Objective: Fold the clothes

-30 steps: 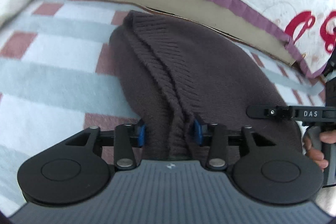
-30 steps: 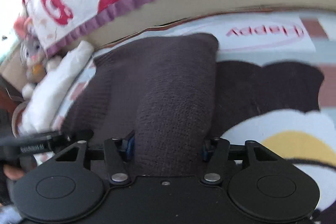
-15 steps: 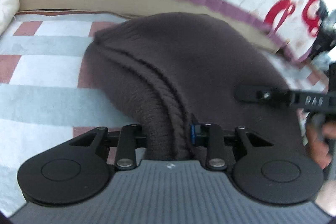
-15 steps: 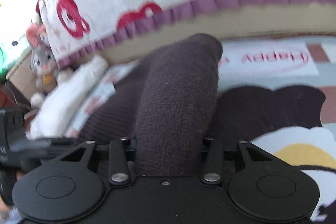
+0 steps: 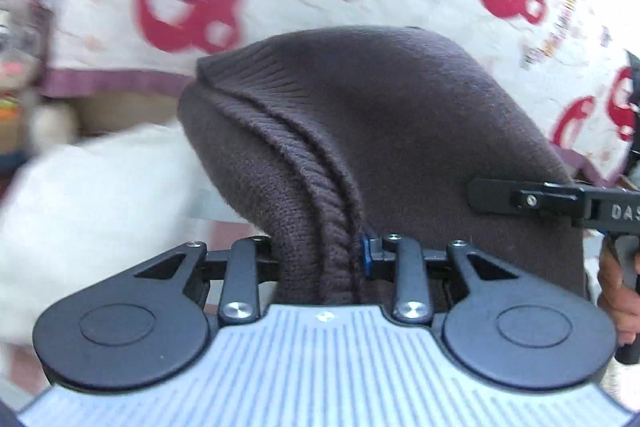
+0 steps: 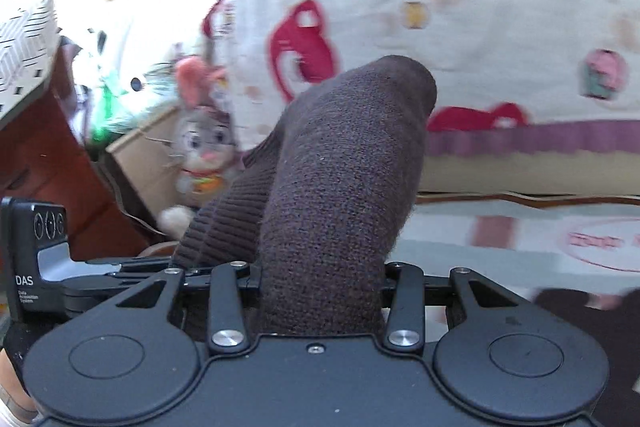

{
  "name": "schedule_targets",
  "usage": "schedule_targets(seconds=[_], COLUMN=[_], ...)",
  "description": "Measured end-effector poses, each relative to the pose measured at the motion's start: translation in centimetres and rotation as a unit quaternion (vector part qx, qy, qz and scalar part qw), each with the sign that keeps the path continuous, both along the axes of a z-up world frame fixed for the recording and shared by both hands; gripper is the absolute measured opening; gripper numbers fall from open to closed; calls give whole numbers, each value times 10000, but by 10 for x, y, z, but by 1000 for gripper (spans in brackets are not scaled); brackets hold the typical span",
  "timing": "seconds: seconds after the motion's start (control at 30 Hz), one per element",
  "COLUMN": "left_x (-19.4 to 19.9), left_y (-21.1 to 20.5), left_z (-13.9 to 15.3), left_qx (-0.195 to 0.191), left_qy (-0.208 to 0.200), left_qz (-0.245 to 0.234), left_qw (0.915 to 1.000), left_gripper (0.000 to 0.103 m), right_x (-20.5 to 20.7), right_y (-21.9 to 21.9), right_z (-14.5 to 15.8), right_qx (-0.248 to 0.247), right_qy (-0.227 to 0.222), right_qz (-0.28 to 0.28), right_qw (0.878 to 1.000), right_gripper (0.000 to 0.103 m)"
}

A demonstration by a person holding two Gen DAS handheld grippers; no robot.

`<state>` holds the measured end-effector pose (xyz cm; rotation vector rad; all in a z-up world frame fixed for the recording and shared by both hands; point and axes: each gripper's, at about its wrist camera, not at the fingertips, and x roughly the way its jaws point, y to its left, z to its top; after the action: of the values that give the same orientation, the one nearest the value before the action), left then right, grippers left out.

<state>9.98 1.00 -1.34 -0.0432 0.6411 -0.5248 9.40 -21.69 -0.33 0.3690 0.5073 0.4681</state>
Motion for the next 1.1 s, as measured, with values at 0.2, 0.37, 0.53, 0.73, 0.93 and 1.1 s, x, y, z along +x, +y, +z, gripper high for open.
schedule_targets(seconds=[0.2, 0.37, 0.53, 0.73, 0.93, 1.1], left_x=[31, 77, 136, 205, 170, 138], left_y=[88, 146, 178, 202, 277, 301], left_z=[42, 61, 60, -16, -49, -75], left_qx=[423, 871, 1339, 1785, 872, 76], left_qy=[64, -19, -336, 347, 599, 1039], left_qz=[556, 821, 927, 1247, 1999, 2088], left_qw=[9975, 9928, 9861, 9754, 9741, 9724], left_gripper=[29, 29, 29, 40, 43, 51], right_x=[36, 78, 123, 193, 191, 177], right_y=[89, 147, 192, 208, 196, 182], right_z=[14, 13, -7, -109, -155, -157], right_qx=[292, 714, 1084, 1439, 1652, 1903], right_qy=[-240, -185, -173, 1206, 1538, 1634], right_qz=[415, 634, 627, -370, -291, 15], right_qw=[9984, 9953, 9920, 9815, 9738, 9680], right_gripper=[46, 46, 46, 56, 65, 69])
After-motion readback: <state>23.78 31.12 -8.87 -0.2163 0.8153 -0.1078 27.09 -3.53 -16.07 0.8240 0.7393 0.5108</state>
